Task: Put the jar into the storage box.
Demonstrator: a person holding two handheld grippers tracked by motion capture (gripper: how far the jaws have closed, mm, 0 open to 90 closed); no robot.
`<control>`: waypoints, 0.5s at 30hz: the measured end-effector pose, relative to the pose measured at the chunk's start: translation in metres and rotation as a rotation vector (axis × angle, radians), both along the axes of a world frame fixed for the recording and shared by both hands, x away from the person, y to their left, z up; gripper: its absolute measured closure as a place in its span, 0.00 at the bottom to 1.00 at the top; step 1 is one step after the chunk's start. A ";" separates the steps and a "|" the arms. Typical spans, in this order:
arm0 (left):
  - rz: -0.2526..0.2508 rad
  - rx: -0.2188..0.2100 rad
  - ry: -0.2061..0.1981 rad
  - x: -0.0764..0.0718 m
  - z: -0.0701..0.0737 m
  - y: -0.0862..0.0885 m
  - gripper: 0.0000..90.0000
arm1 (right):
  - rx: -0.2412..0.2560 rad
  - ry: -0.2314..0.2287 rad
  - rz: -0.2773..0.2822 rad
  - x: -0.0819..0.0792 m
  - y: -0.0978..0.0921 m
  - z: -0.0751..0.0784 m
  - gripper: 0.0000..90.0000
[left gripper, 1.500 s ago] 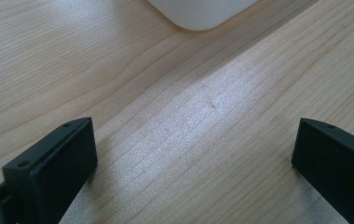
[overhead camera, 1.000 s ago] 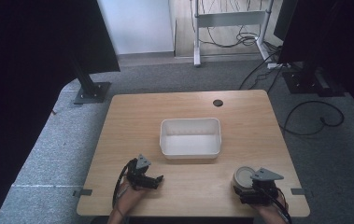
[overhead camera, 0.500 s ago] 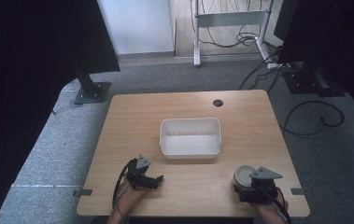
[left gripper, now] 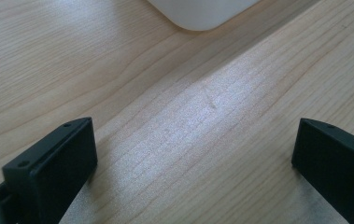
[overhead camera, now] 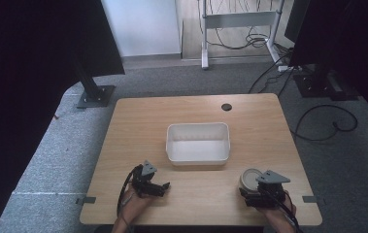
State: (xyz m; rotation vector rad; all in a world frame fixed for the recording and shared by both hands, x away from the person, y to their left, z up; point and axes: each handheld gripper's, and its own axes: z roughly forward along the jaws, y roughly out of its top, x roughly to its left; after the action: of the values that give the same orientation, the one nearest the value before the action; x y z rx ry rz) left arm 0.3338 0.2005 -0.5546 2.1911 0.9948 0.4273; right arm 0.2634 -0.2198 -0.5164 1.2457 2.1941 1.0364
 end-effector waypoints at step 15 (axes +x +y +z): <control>-0.001 0.000 0.001 0.000 0.000 0.000 0.00 | 0.017 -0.015 0.021 0.014 0.017 0.008 0.10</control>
State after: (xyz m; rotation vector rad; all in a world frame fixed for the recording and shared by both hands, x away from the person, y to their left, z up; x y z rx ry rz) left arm 0.3339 0.2006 -0.5545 2.1921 0.9945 0.4264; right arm 0.2774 -0.2030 -0.5087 1.2205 2.1963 1.0712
